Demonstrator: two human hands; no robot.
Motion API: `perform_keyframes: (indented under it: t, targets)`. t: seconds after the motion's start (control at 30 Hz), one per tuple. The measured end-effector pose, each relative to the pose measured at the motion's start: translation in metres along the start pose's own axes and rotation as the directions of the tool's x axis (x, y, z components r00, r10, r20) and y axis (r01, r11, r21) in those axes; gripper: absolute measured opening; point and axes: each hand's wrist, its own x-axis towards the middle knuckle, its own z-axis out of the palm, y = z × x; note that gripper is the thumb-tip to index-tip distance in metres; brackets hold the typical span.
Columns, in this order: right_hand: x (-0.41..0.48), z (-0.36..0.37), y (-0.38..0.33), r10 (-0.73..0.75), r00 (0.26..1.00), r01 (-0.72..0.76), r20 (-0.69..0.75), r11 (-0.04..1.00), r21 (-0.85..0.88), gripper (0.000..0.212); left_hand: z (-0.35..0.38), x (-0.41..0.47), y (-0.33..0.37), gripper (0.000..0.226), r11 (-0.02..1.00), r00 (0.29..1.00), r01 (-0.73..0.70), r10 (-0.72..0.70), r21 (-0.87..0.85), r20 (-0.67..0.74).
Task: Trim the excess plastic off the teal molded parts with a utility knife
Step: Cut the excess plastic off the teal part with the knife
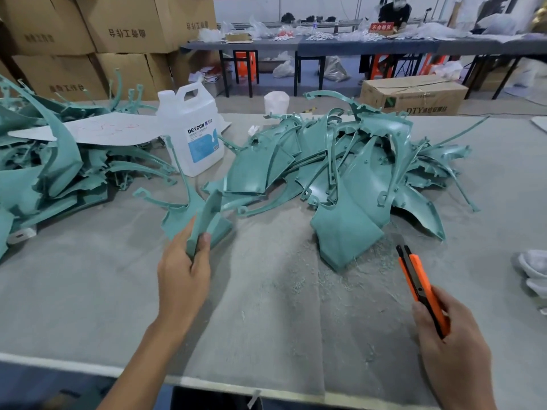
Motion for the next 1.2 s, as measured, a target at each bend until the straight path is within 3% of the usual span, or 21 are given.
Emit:
perform_keyframes:
  t: [0.1,0.17,0.3,0.4,0.67,0.83,1.07,1.2]
  targets:
    - [0.001,-0.002,-0.001,0.074,0.997,-0.074,0.014,0.996,0.057,0.037,-0.006,-0.014,0.015,0.058,0.991,0.995,0.050,-0.059,-0.120,-0.075]
    - [0.000,-0.003,-0.002,0.083,0.996,-0.084,0.026,0.993,0.078,0.035,-0.011,-0.017,0.020,0.049,0.992,0.996,0.015,-0.025,-0.122,-0.082]
    - [-0.003,-0.005,-0.013,0.048,0.997,-0.056,0.067,0.992,0.117,0.034,-0.019,-0.023,0.033,0.045,0.958,0.996,0.089,-0.076,-0.273,0.056]
    - [-0.012,-0.006,-0.033,-0.015,0.985,-0.009,0.173,0.991,0.137,0.037,-0.014,-0.041,0.038,0.021,0.954,0.974,0.094,-0.028,-0.286,0.226]
    - [-0.043,-0.020,-0.119,-0.315,0.822,0.230,0.474,0.946,0.230,0.054,-0.010,-0.043,0.037,0.050,0.964,0.943,0.137,-0.056,-0.227,0.329]
    - [-0.051,-0.024,-0.149,-0.472,0.755,0.415,0.455,0.881,0.227,0.054,-0.014,-0.043,0.043,0.039,0.987,0.926,0.026,0.035,-0.156,0.375]
    - [-0.039,-0.031,-0.157,-0.577,0.723,0.568,0.380,0.810,0.148,0.053,-0.017,-0.041,0.056,0.067,0.991,0.913,-0.040,0.087,-0.125,0.398]
    - [-0.025,-0.034,-0.154,-0.640,0.696,0.642,0.327,0.758,0.115,0.045,-0.020,-0.041,0.060,0.068,0.989,0.918,-0.110,0.138,-0.097,0.372]
